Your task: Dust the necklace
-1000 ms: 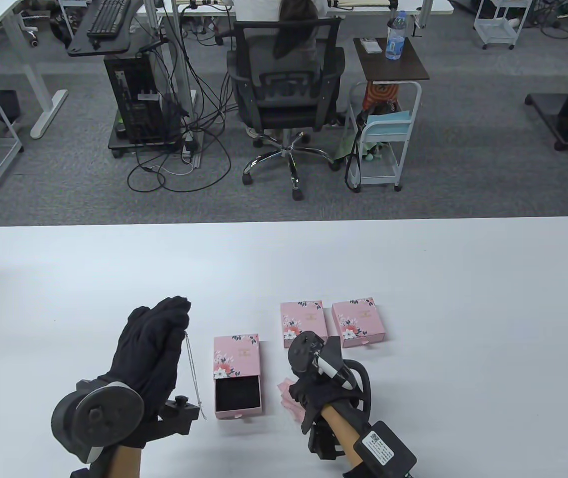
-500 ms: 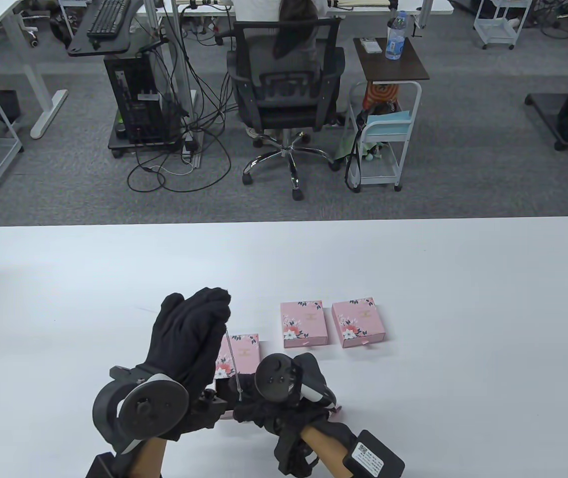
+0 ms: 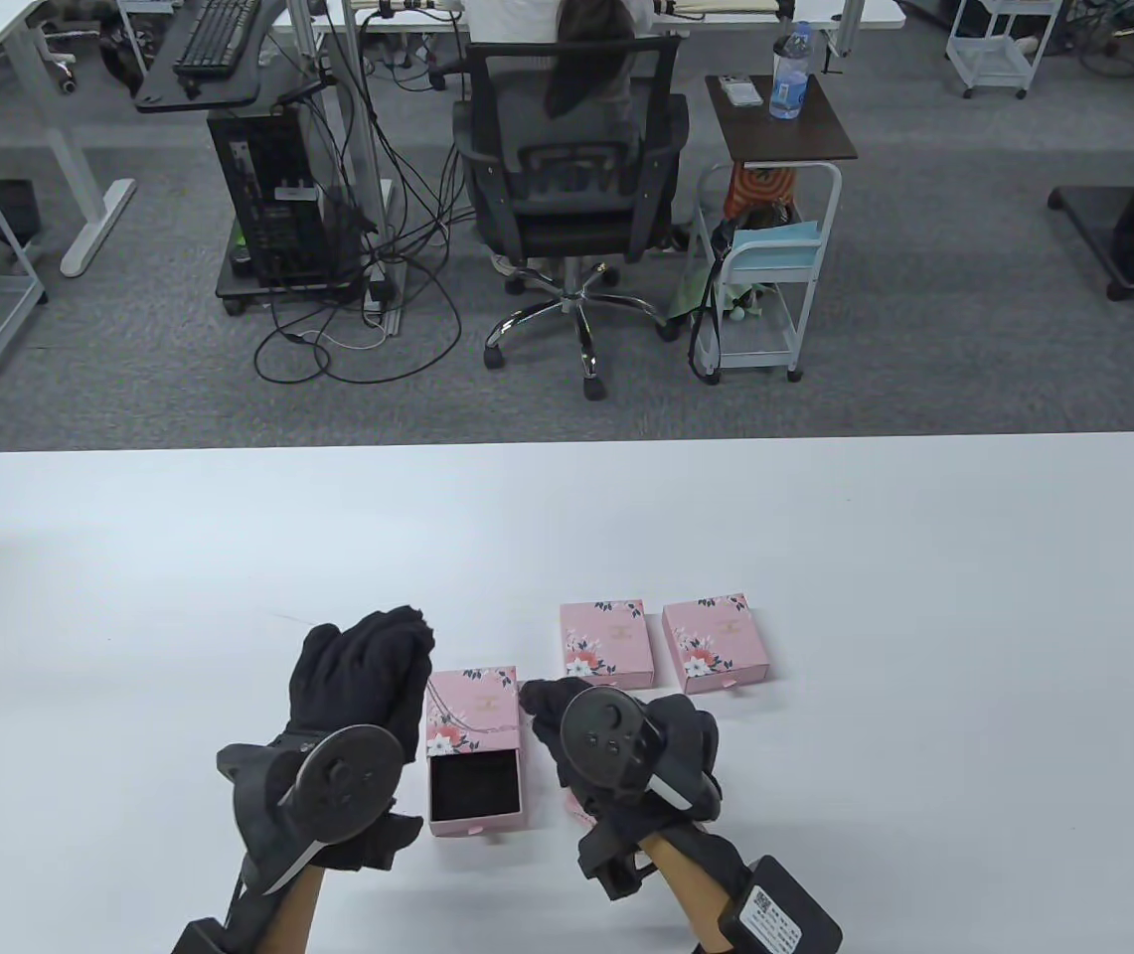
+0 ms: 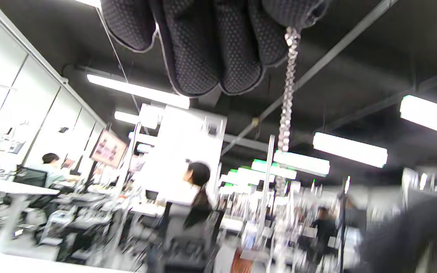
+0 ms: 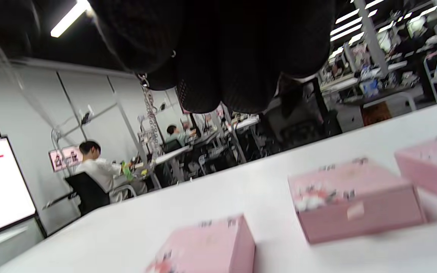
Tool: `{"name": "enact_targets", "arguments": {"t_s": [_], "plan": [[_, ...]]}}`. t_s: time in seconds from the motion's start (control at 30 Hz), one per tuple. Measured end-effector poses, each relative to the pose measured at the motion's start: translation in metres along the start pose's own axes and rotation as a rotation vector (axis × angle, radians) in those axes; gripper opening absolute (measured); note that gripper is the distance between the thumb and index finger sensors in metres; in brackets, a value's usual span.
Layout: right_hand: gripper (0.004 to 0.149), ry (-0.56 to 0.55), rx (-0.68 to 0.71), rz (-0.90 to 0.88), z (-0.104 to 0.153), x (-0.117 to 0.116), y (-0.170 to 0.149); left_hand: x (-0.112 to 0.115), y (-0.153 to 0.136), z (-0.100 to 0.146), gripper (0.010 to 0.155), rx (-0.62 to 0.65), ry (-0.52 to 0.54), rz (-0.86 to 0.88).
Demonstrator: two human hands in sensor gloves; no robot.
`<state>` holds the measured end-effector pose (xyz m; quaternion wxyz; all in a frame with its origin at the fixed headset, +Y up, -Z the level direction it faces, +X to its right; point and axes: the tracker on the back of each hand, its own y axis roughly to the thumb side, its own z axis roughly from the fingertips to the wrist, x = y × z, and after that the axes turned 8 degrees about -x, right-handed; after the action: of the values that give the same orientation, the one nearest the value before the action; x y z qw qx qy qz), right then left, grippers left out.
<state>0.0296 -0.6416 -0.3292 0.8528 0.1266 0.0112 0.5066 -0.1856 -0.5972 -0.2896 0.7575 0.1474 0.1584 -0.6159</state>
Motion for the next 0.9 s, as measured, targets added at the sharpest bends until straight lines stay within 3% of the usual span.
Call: {"name": "enact_targets", "arguments": {"t_s": [0.17,0.23,0.47,0.73,0.8,0.9], "plan": [[0.039,-0.123,0.009,-0.079,0.007,0.028,0.000,0.051,0.013,-0.002,0.039,0.072,-0.236,-0.110],[0.038,-0.172,0.029,-0.138,0.012,0.040,0.000,0.072,0.026,0.003,0.039,0.124,-0.376,-0.129],[0.037,-0.339,0.113,-0.353,0.027,0.062,0.001,0.105,0.048,0.020,0.039,0.261,-0.612,-0.138],[0.036,-0.352,0.200,-0.374,0.035,0.067,0.010,0.110,0.051,0.022,0.039,0.321,-0.704,-0.112],[0.037,-0.317,0.227,-0.365,0.037,0.066,0.014,0.104,0.049,0.017,0.045,0.365,-0.742,-0.117],[0.037,-0.306,0.246,-0.329,0.038,0.065,0.018,0.084,0.041,0.008,0.049,0.336,-0.677,-0.040]]}}
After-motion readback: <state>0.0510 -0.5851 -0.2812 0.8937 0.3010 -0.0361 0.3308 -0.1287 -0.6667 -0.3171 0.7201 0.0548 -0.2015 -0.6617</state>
